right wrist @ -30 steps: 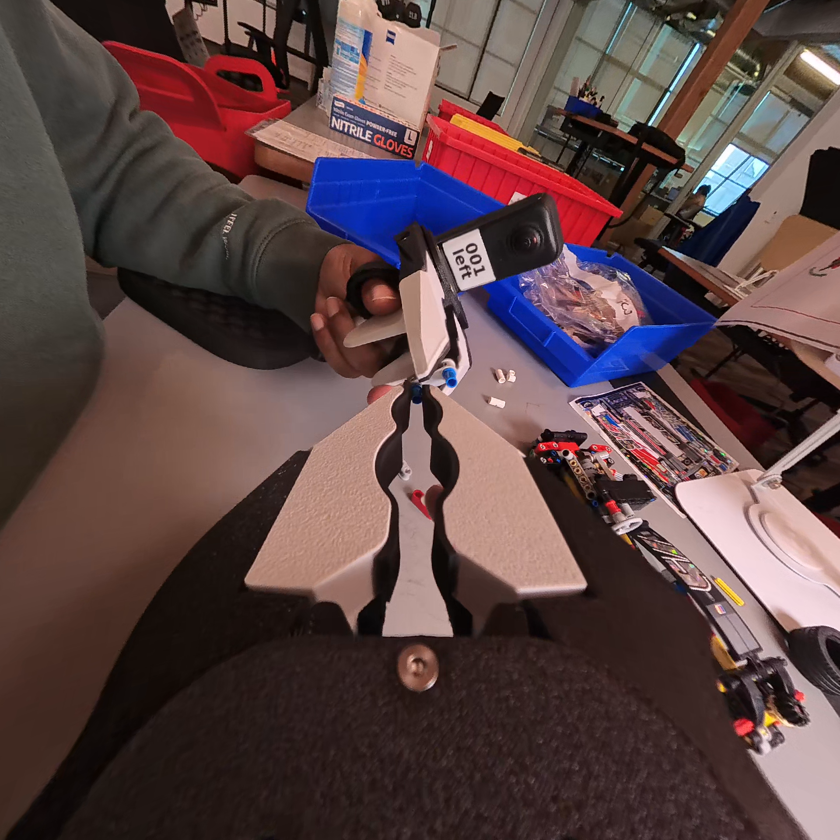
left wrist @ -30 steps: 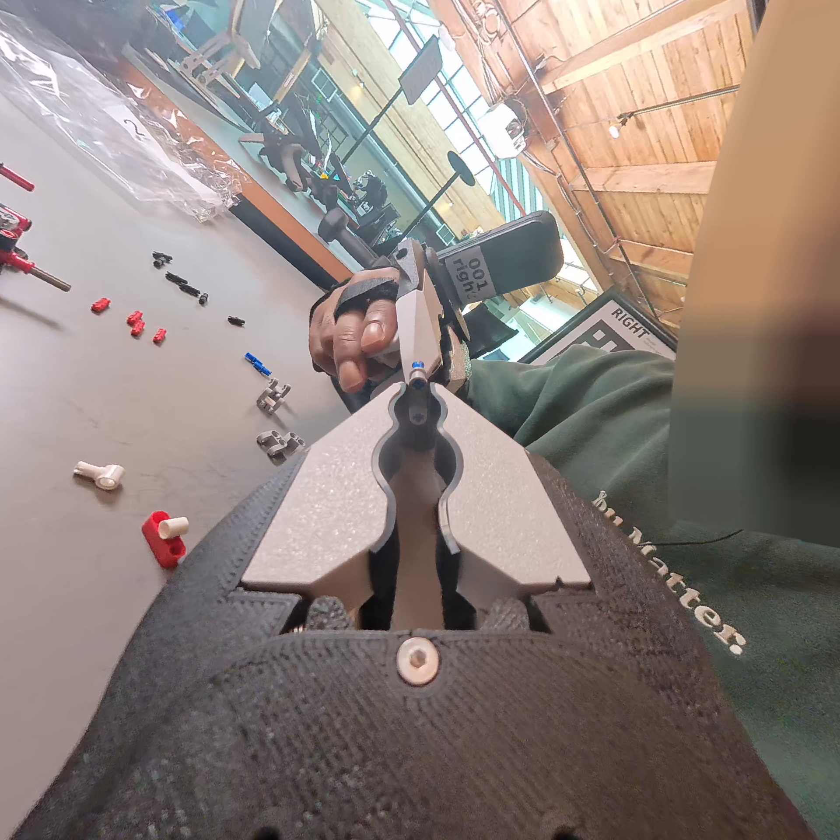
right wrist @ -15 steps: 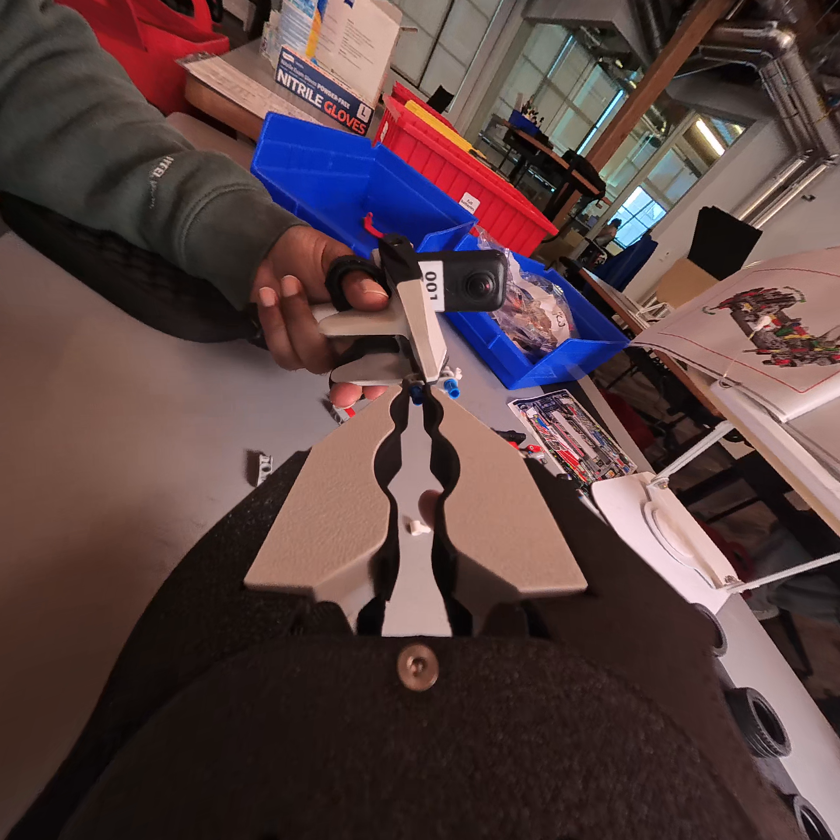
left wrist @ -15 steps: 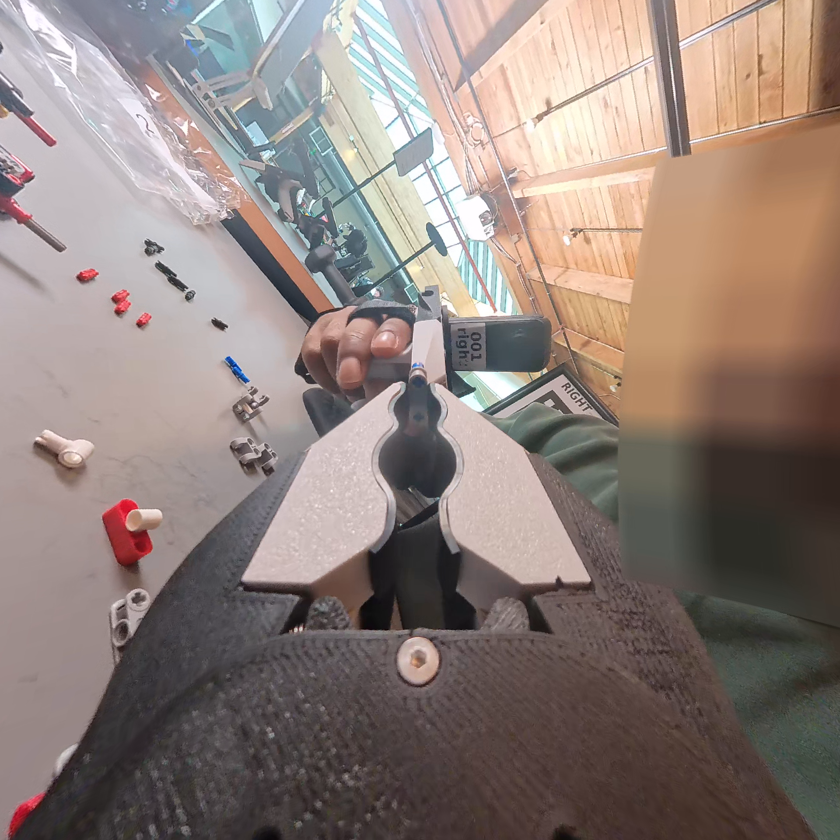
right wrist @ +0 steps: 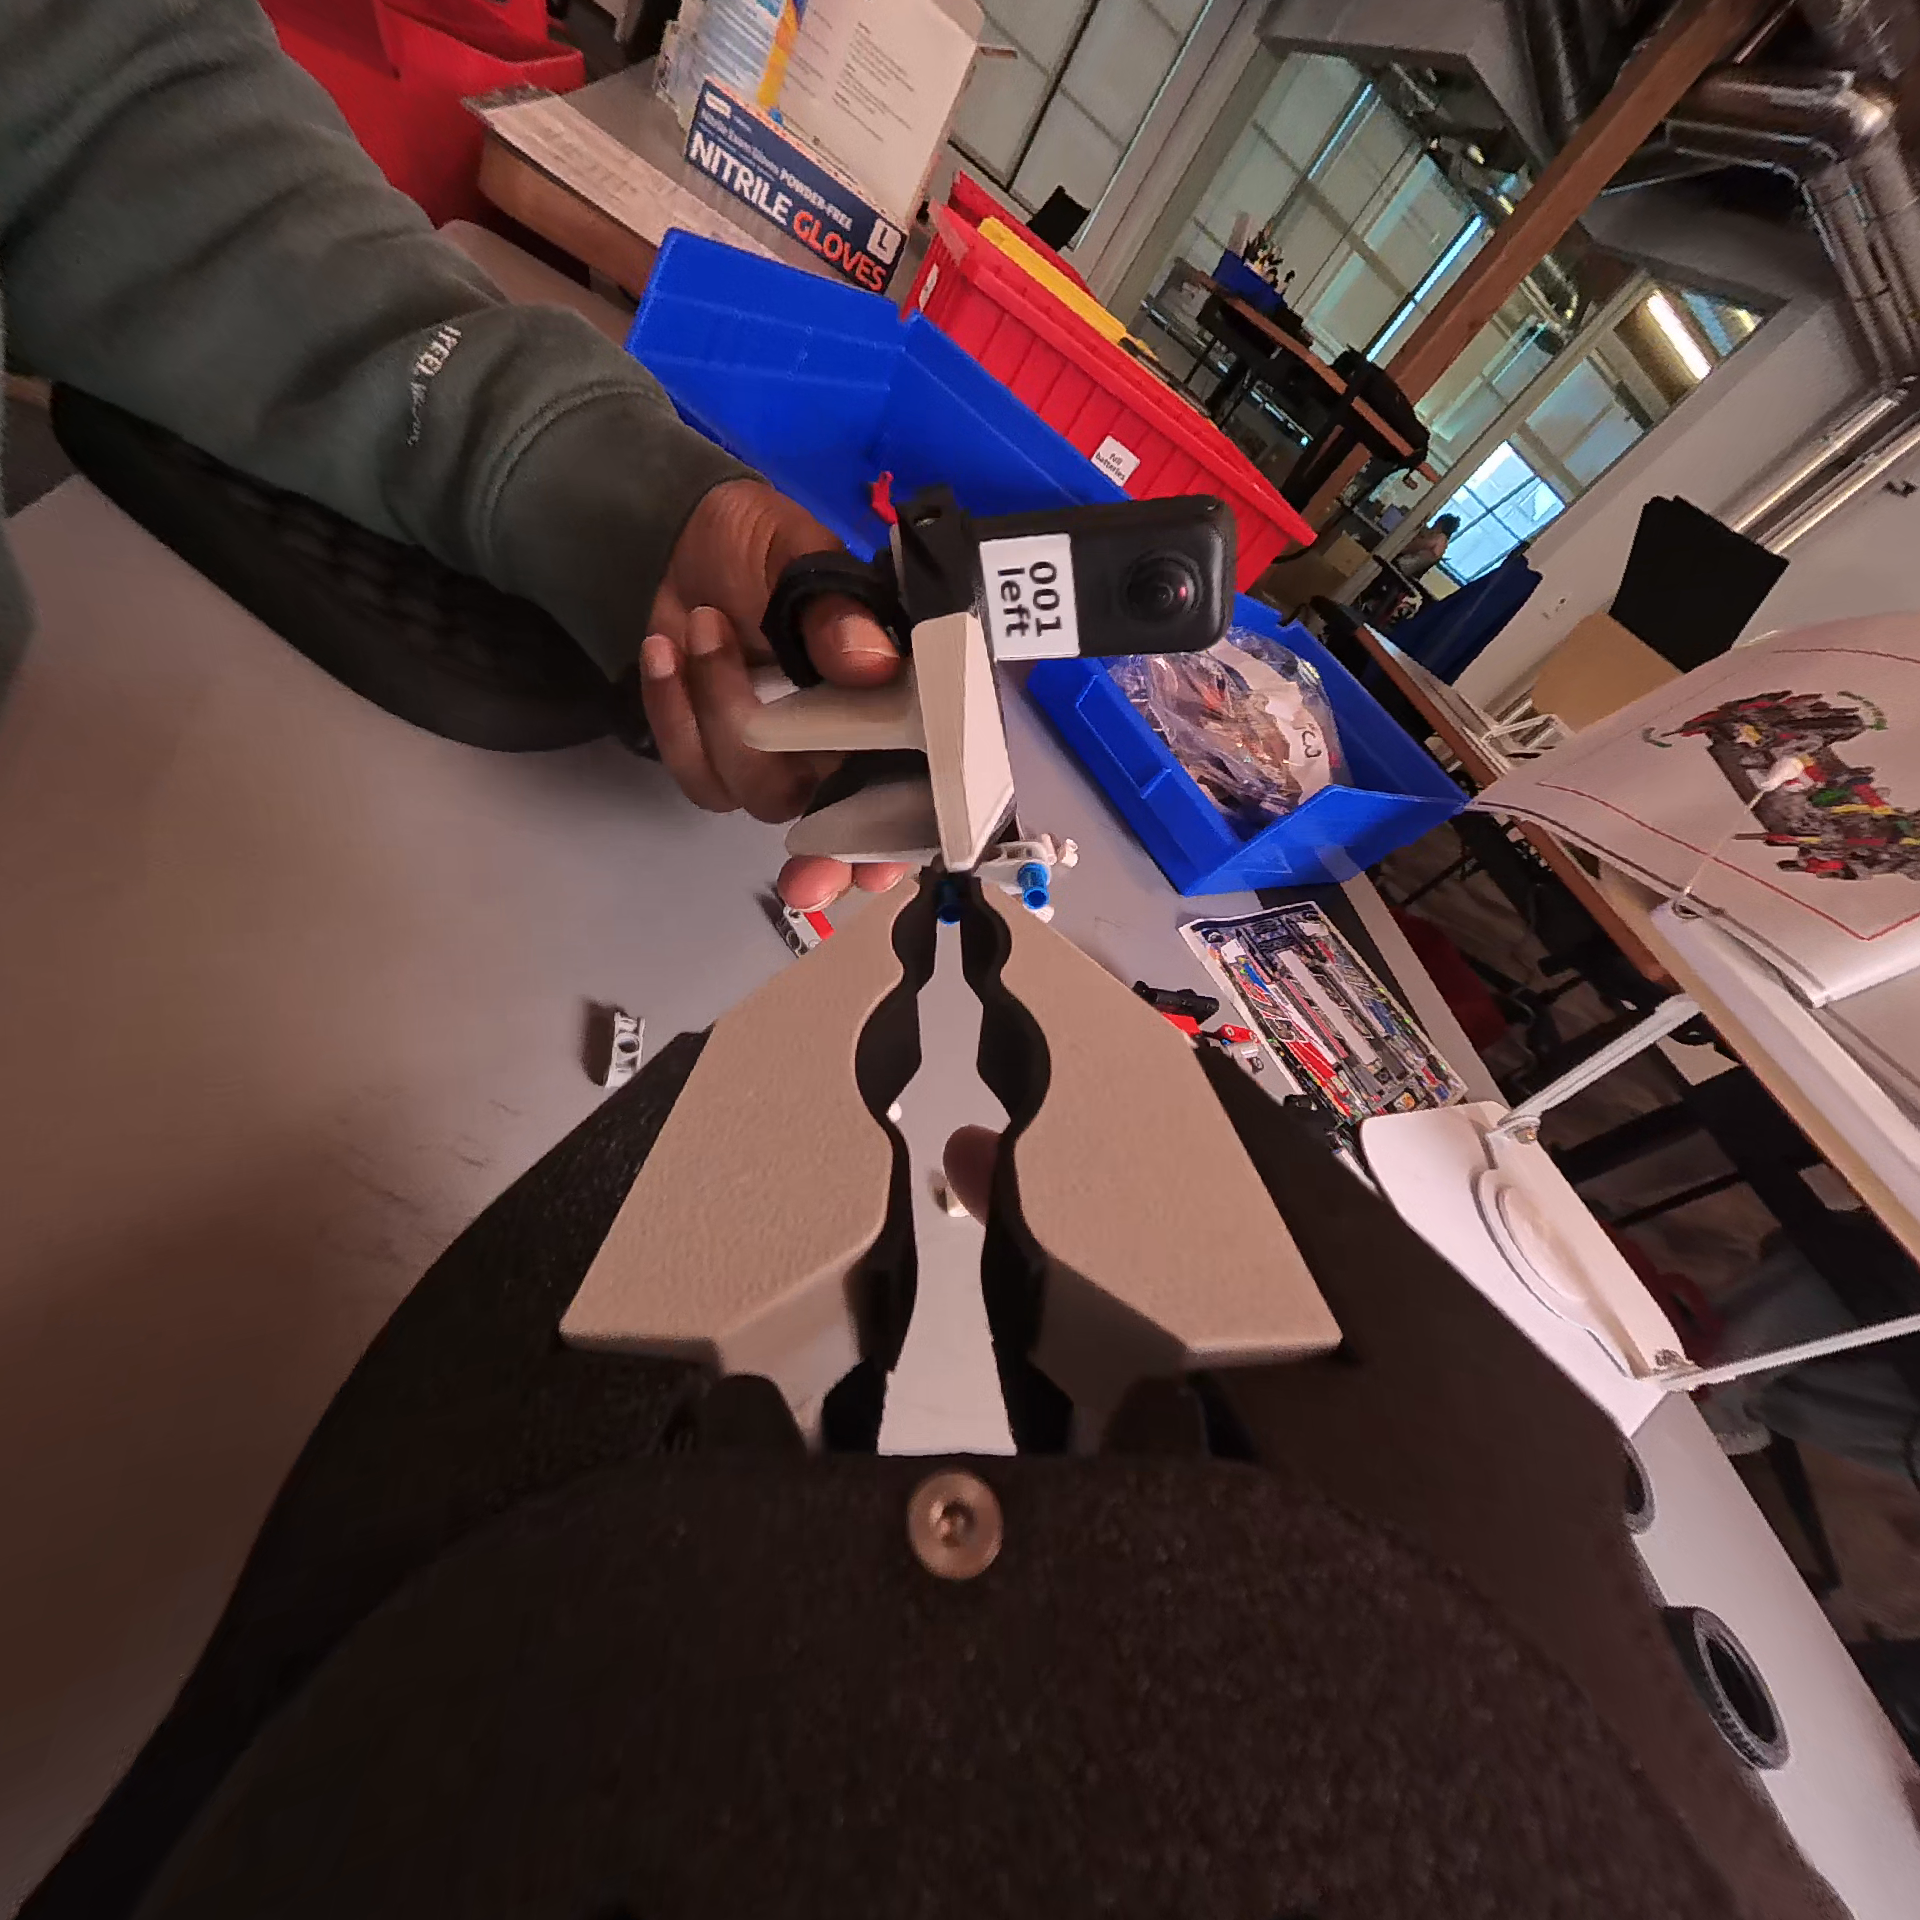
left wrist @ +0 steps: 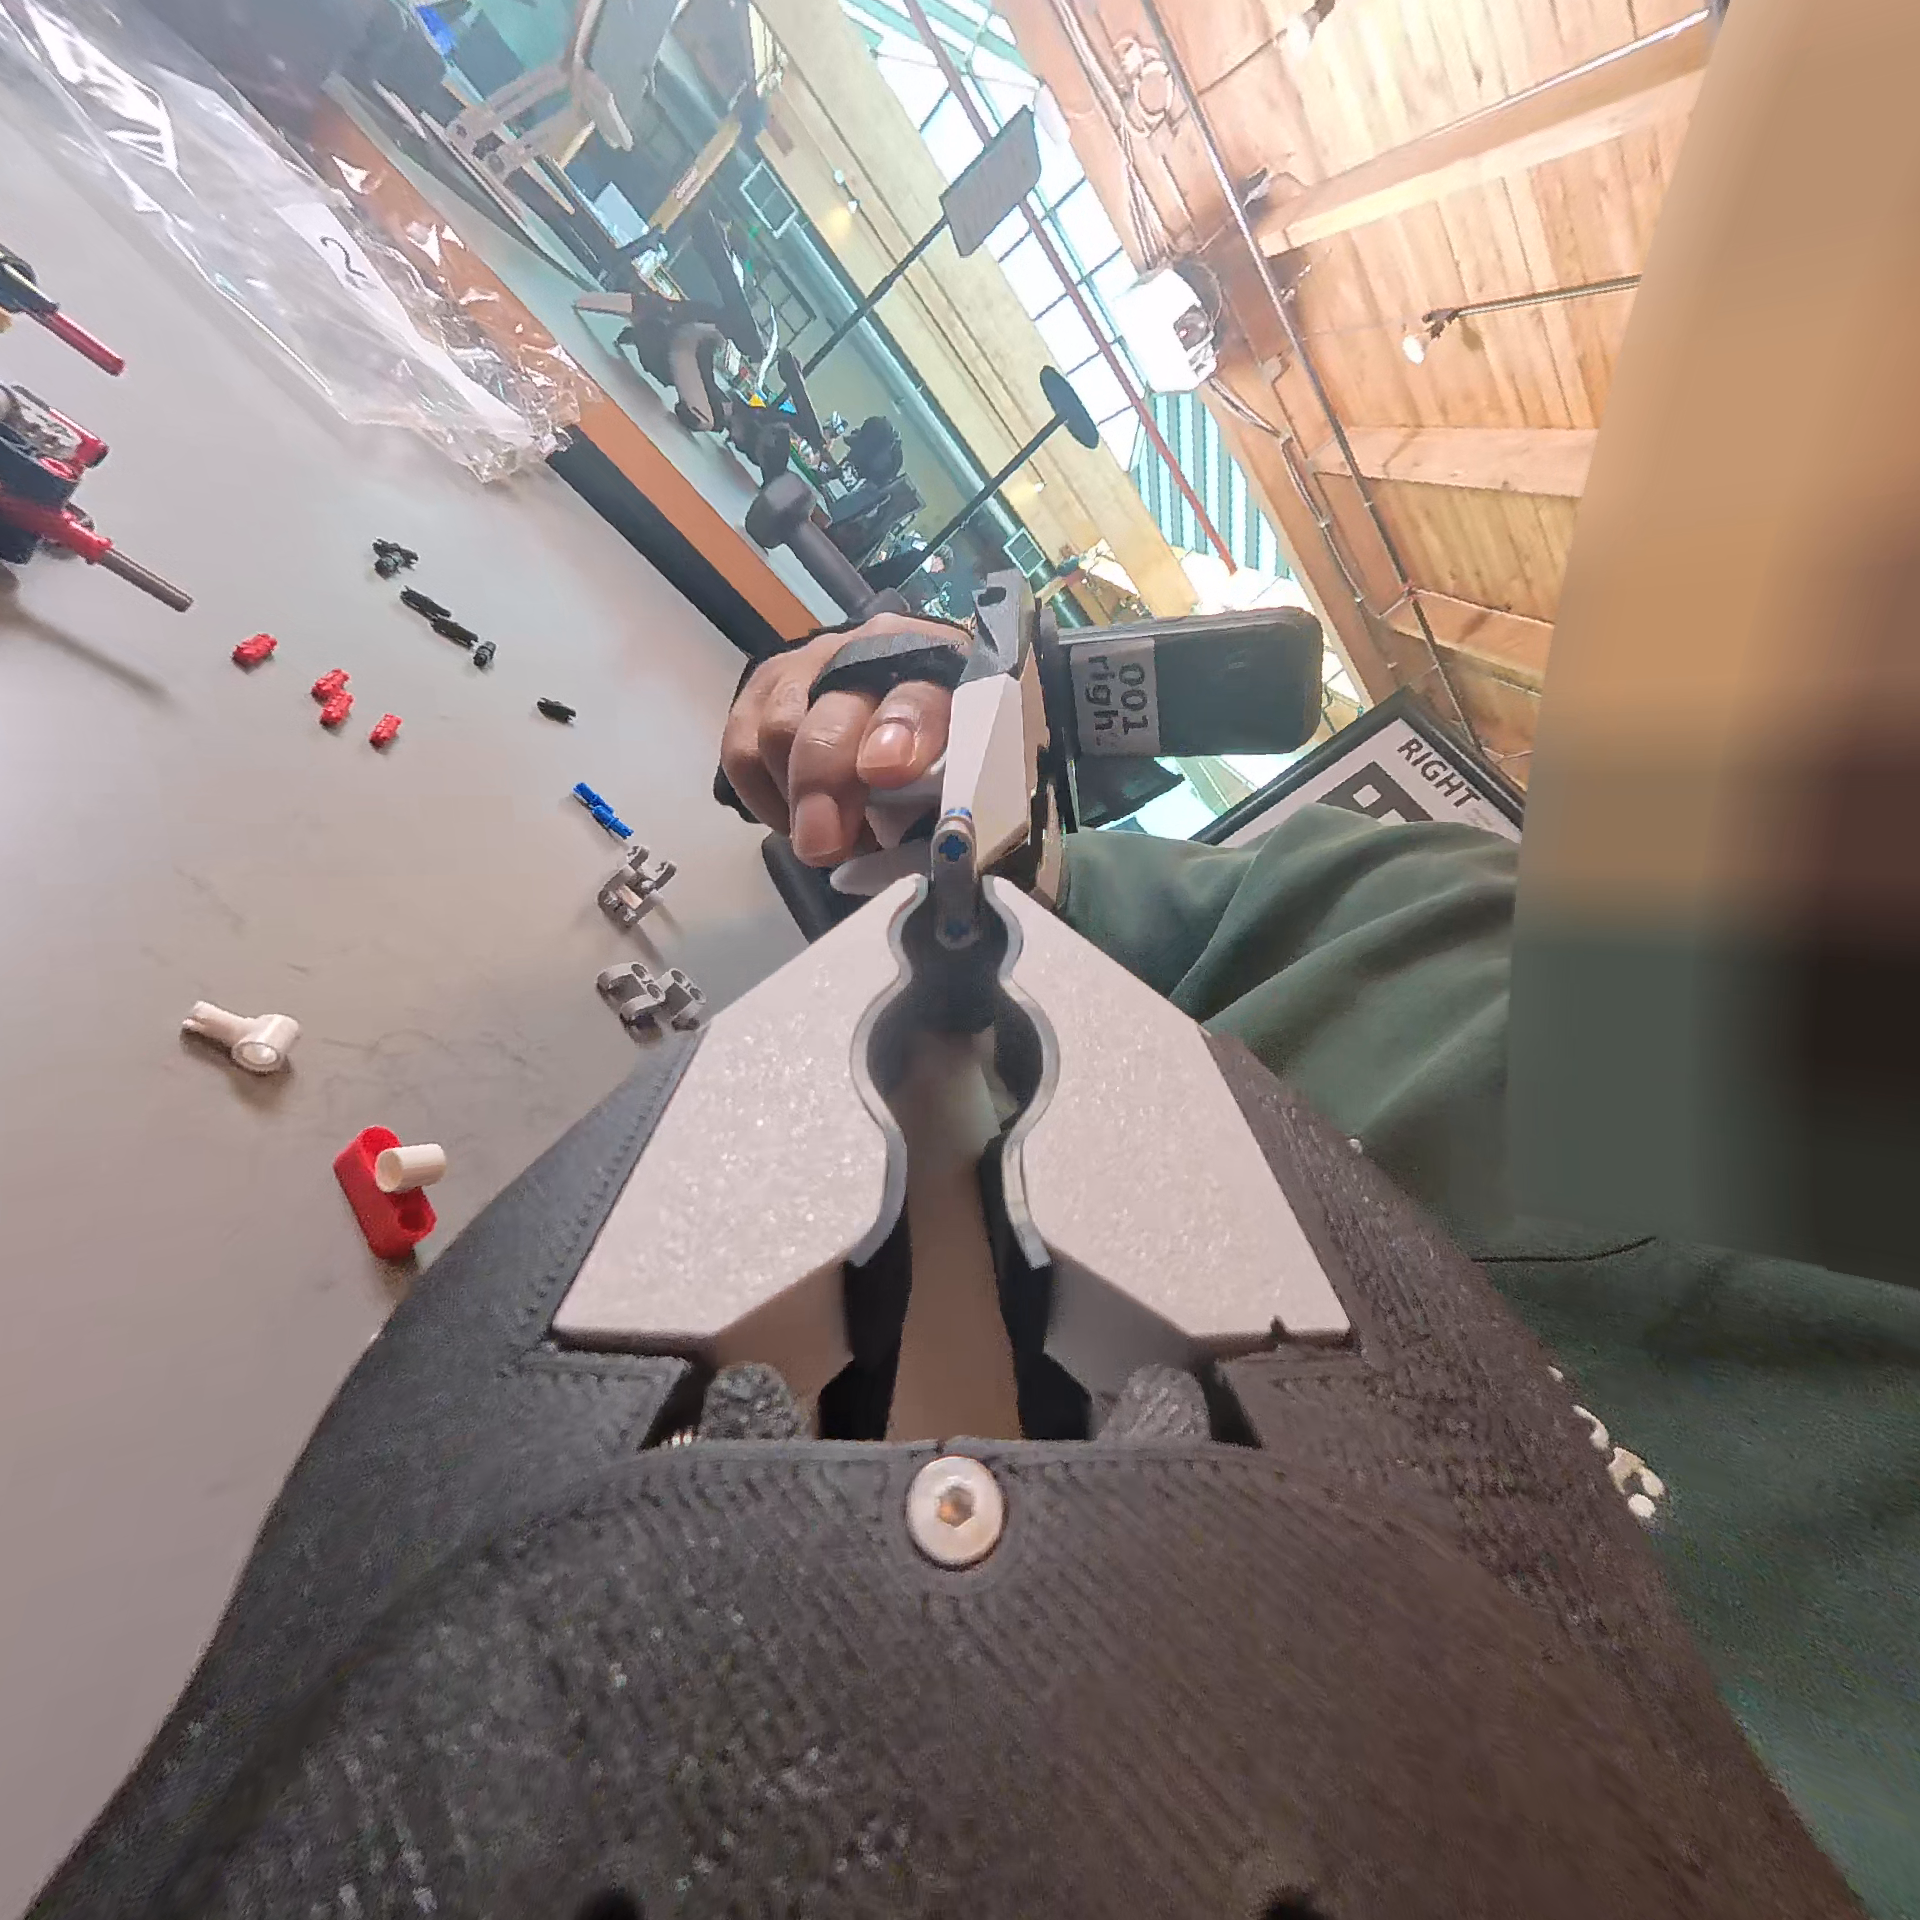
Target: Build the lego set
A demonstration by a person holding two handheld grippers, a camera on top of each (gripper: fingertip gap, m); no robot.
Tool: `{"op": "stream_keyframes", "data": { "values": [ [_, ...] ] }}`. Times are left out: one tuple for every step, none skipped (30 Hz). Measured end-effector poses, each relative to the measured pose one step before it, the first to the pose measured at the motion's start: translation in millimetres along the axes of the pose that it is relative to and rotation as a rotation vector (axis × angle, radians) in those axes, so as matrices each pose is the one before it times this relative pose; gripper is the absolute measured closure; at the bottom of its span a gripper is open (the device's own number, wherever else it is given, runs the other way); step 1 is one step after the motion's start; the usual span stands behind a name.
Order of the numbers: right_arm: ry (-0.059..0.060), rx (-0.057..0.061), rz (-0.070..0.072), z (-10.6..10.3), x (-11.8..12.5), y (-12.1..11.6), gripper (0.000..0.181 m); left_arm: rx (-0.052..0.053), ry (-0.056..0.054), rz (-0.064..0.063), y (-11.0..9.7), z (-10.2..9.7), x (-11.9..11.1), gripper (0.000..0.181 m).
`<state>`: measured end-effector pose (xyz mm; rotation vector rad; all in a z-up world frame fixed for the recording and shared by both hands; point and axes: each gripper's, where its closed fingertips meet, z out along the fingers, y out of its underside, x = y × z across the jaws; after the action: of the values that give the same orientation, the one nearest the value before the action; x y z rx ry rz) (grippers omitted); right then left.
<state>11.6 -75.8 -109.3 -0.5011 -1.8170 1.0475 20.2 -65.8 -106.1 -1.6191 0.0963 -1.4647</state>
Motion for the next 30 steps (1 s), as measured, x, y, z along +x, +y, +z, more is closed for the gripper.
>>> {"op": "stream_keyframes", "data": {
  "values": [
    [-0.0036,0.0021,-0.0011,-0.38,-0.18,-0.86,0.179,-0.0081,0.0029,0.007,0.39,0.17,1.14,0.177],
    [-0.0074,0.0054,-0.0007,-0.62,-0.64,-1.64,0.179,-0.0102,0.0064,0.0063,0.68,0.29,1.9,0.177],
    [-0.0127,0.0013,-0.001,-0.69,-1.3,-1.32,0.179,-0.0124,0.0052,0.0035,1.11,0.28,1.61,0.176],
    [-0.0069,0.0015,-0.0045,-0.58,-0.65,-1.14,0.179,-0.0088,0.0043,0.003,0.79,0.33,1.46,0.177],
    [-0.0066,0.0019,-0.0018,-0.46,-0.84,-0.88,0.179,-0.0077,0.0021,0.0029,0.82,0.37,0.93,0.176],
    [-0.0102,-0.0022,0.0009,-0.56,-1.31,-0.09,0.179,-0.0098,-0.001,0.0034,1.2,0.39,0.52,0.176],
    [-0.0071,-0.0017,0.0011,-0.47,-0.82,0.0,0.179,-0.0089,-0.0012,0.0035,1.08,0.36,0.39,0.176],
    [-0.009,0.0009,0.0025,-0.6,-1.06,-0.45,0.179,-0.0091,-0.0003,0.0044,1.01,0.45,0.63,0.176],
    [-0.0124,-0.0016,0.0065,-0.56,-1.25,-0.04,0.179,-0.0112,-0.0015,0.0061,1.35,0.43,0.53,0.176],
    [-0.0098,-0.0021,0.0032,-0.6,-1.02,-0.08,0.179,-0.0101,-0.0015,0.0041,1.18,0.36,0.41,0.176],
    [-0.0071,-0.0021,-0.0013,-0.83,-0.85,-0.22,0.179,-0.0084,-0.0005,0.0026,0.82,0.08,0.6,0.176],
    [-0.0054,-0.0039,-0.0035,-2.13,-0.28,-0.36,0.179,0.0095,0.0,0.0022,-2.31,-3.68,0.74,0.176],
    [0.0162,-0.0052,0.0053,-8.01,5.83,1.11,0.179,0.0565,-0.0046,-0.0055,-10.87,-12.66,-0.45,0.176],
    [0.0272,0.006,0.0225,-10.88,9.24,0.84,0.179,0.0637,-0.0292,0.0057,-14.57,-17.38,-3.34,0.177],
    [0.0101,-0.0039,0.0165,-7.74,4.91,1.98,0.179,0.0071,-0.064,0.0431,-6.61,-13.09,-6.87,0.177],
    [0.0,-0.0216,0.0023,-2.43,0.19,4.02,0.179,-0.0453,-0.0732,0.0572,3.42,-5.8,-8.01,0.177],
    [-0.0025,-0.0106,0.0002,1.39,-1.7,2.49,0.179,-0.0794,-0.0579,0.0421,11.56,0.41,-6.82,0.176],
    [-0.005,0.0002,0.0034,2.79,-1.99,1.3,0.179,-0.1031,-0.0453,0.0222,17.1,4.53,-6.2,0.176],
    [-0.0147,-0.0086,0.0113,2.6,-2.18,3.46,0.178,-0.1019,-0.0481,0.0188,17.33,6.65,-6.5,0.176],
    [-0.0047,-0.014,0.009,1.09,0.47,5.21,0.178,-0.083,-0.034,0.0204,14.03,7.08,-3.7,0.175],
    [0.0039,-0.0106,0.0084,-0.78,2.32,4.88,0.178,-0.0705,0.0066,0.0098,11.42,6.8,2.38,0.175],
    [-0.002,-0.0079,0.0166,-1.9,1.81,3.83,0.178,-0.0489,0.0092,0.0011,7.64,5.82,2.27,0.175],
    [0.0076,-0.002,0.0161,-2.15,2.78,2.05,0.178,-0.0375,-0.0113,0.0016,5.84,4.73,-0.8,0.175],
    [0.006,-0.0036,0.0105,-2.0,1.63,1.48,0.178,-0.0412,-0.0061,0.0055,6.58,4.09,0.05,0.175],
    [-0.0049,-0.0096,0.0061,-1.19,-1.0,2.14,0.179,-0.0313,-0.0065,0.0068,4.87,3.85,0.02,0.175],
    [-0.006,-0.0118,0.0003,-0.53,-2.25,2.4,0.179,-0.0208,-0.0144,0.0052,2.49,3.55,-1.03,0.175],
    [-0.0073,-0.0112,-0.0022,0.16,-3.21,2.67,0.179,-0.0222,-0.0099,0.0057,2.34,3.41,-0.08,0.175],
    [-0.0103,-0.0121,0.0006,0.68,-3.74,2.95,0.179,-0.0168,-0.0057,0.0093,1.18,2.8,0.98,0.175],
    [-0.009,-0.0096,0.0009,0.74,-3.35,2.53,0.179,-0.0067,-0.0095,0.0093,-0.7,2.01,0.6,0.175],
    [-0.0085,-0.0062,0.0014,0.62,-3.1,1.82,0.179,-0.0107,-0.0169,0.0087,-0.17,1.63,-0.61,0.175]
  ]
}}
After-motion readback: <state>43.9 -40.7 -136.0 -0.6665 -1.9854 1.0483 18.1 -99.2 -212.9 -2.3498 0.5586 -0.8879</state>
